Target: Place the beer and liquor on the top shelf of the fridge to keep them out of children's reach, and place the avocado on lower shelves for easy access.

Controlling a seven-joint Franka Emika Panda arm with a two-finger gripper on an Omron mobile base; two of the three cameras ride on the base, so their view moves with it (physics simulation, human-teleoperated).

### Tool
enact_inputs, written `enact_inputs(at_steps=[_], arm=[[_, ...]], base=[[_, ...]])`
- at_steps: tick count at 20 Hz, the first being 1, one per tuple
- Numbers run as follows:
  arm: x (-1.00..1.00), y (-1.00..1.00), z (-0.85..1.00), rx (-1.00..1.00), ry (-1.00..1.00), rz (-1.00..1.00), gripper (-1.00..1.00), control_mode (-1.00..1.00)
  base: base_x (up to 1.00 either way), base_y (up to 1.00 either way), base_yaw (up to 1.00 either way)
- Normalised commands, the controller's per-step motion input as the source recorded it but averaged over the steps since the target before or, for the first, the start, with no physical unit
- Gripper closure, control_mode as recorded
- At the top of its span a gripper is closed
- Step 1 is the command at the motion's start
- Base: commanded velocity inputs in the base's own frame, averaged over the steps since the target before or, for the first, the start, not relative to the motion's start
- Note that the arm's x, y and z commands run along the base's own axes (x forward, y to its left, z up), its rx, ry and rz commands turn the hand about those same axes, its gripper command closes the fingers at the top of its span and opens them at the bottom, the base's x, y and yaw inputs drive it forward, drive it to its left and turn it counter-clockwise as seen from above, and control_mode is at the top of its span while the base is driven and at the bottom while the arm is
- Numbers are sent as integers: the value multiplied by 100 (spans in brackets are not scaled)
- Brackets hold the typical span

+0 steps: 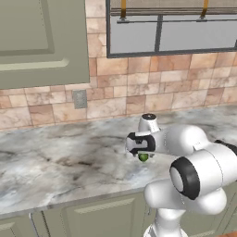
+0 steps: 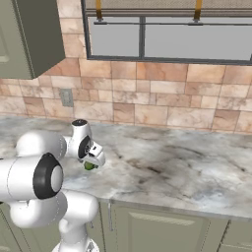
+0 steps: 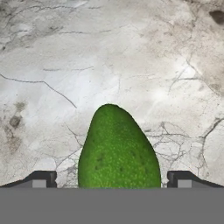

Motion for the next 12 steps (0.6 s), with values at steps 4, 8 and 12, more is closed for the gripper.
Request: enact_inputs(at_steps=[4, 8, 12], arm=[[-18, 0, 0, 0, 0, 0, -100, -100], [-8, 0, -4, 0, 0, 0, -100, -100], [0, 0, -12, 0, 0, 0, -100, -100]], base=[[0, 0, 0], [0, 0, 0], [0, 0, 0]])
